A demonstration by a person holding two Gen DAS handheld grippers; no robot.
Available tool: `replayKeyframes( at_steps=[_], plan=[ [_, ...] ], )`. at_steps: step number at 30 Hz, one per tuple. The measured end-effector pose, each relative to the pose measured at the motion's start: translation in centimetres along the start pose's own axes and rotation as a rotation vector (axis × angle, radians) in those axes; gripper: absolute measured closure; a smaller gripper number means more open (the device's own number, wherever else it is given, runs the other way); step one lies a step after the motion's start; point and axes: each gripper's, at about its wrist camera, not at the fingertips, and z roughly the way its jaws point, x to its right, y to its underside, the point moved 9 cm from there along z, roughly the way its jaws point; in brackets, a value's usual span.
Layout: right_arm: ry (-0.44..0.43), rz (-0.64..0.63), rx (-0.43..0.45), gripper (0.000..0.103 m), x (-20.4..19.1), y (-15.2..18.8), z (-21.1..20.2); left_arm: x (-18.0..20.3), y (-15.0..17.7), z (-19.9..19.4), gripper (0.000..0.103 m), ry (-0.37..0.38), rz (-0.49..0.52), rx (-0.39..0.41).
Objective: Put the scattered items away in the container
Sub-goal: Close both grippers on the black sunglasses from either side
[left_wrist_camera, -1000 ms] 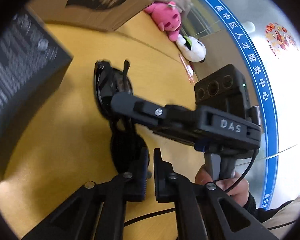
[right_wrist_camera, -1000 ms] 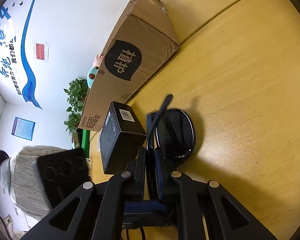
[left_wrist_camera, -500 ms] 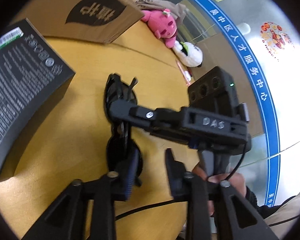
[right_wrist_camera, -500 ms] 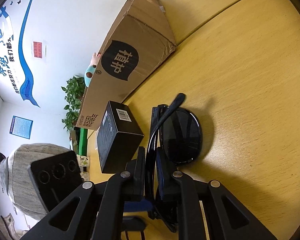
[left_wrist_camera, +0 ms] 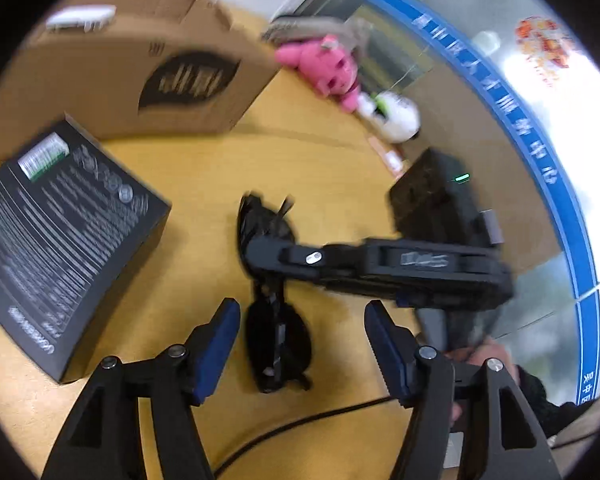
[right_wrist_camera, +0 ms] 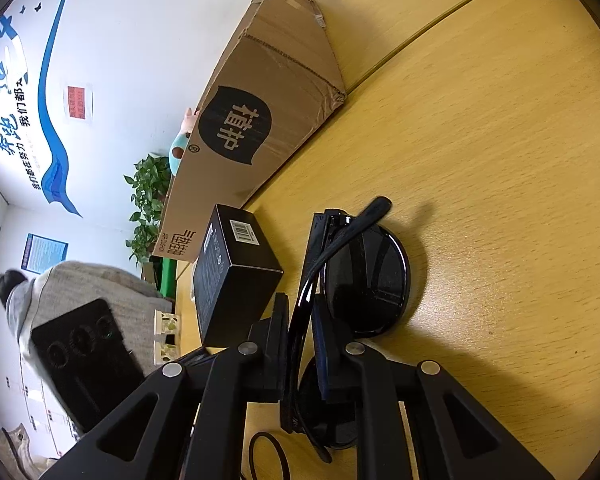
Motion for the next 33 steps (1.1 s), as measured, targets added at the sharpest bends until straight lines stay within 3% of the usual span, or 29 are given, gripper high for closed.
replayKeyframes(
  at_steps=[2,4,5,9,10,11,19,31,33],
  plan=[
    [-0.004,-0.001,-0.003,0.091,-0.1,0.1,0.2,-0.4,0.6,1.5,0.045,0.019,-0.025,-0.053],
    [-0.007,0.0,-0.007,0.091,-0.2,0.3,0.4,-0.4,0.9,2.2,0.067,0.073,-0.061,-0.074],
    [-0.003,0.001,-0.011,0.091,-0.2,0.4,0.5,-0.5,1.0,2.5,0.073,0.077,-0.067,-0.085],
    [-0.012,0.013,-0.017,0.092,0.0,1.0,0.9,-0.9,1.1,2.5,0.08,0.07,-0.072,-0.084],
    [-0.009,0.012,-0.017,0.092,0.1,1.0,0.9,-0.8,1.0,2.3,0.092,0.079,-0.075,-0.078],
    [-0.009,0.017,-0.02,0.092,0.2,1.0,1.0,-0.8,1.0,2.2,0.096,0.087,-0.074,-0.076],
    [-0.027,0.003,-0.083,0.09,-0.2,1.0,2.0,-0.6,0.8,1.4,0.096,0.056,-0.038,-0.068],
    [-0.031,0.009,-0.036,0.092,0.2,0.1,1.3,-0.9,0.5,0.7,0.098,0.093,-0.064,-0.058],
    [-0.028,0.006,-0.025,0.093,0.0,0.0,1.2,-0.8,-0.1,0.3,0.092,0.108,-0.08,-0.036]
  ],
)
